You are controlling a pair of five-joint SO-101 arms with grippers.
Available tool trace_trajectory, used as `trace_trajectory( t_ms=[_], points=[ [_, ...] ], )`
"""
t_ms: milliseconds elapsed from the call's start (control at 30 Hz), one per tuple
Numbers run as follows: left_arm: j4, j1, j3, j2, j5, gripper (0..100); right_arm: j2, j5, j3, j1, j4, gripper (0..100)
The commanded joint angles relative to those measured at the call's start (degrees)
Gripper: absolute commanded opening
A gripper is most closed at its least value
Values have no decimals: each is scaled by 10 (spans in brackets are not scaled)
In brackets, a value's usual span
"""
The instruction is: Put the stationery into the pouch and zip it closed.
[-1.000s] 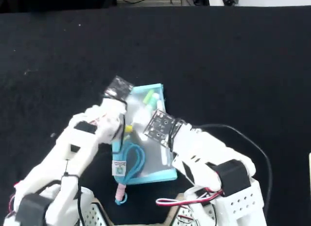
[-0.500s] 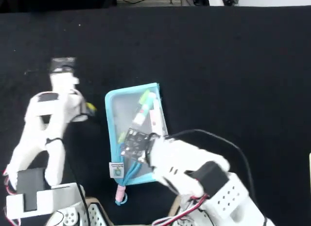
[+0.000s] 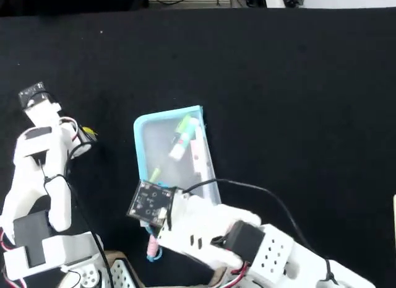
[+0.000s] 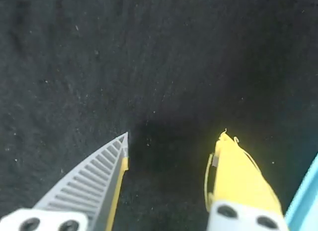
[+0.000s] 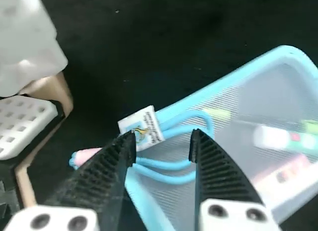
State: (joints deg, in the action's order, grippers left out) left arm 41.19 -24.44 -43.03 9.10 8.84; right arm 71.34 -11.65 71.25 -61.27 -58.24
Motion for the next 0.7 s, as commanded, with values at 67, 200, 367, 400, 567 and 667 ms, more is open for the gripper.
trace_trajectory(
  t_ms=[67,200,367,400,567,667],
  points=[
    [-25,-10,-4,10,8,273,-1,8,32,-19,33,221],
    [-26,-10,-3,10,8,273,-1,-9,44,-19,12,230],
    [-25,-11,-4,10,7,273,-7,-81,62,-20,-21,256],
    [-25,-11,-4,10,7,273,-15,-89,66,-20,-18,273],
    [-25,-11,-5,10,6,273,-90,-120,69,-18,28,309],
    [-25,-11,-5,10,5,273,-151,-147,69,-19,68,293]
  ],
)
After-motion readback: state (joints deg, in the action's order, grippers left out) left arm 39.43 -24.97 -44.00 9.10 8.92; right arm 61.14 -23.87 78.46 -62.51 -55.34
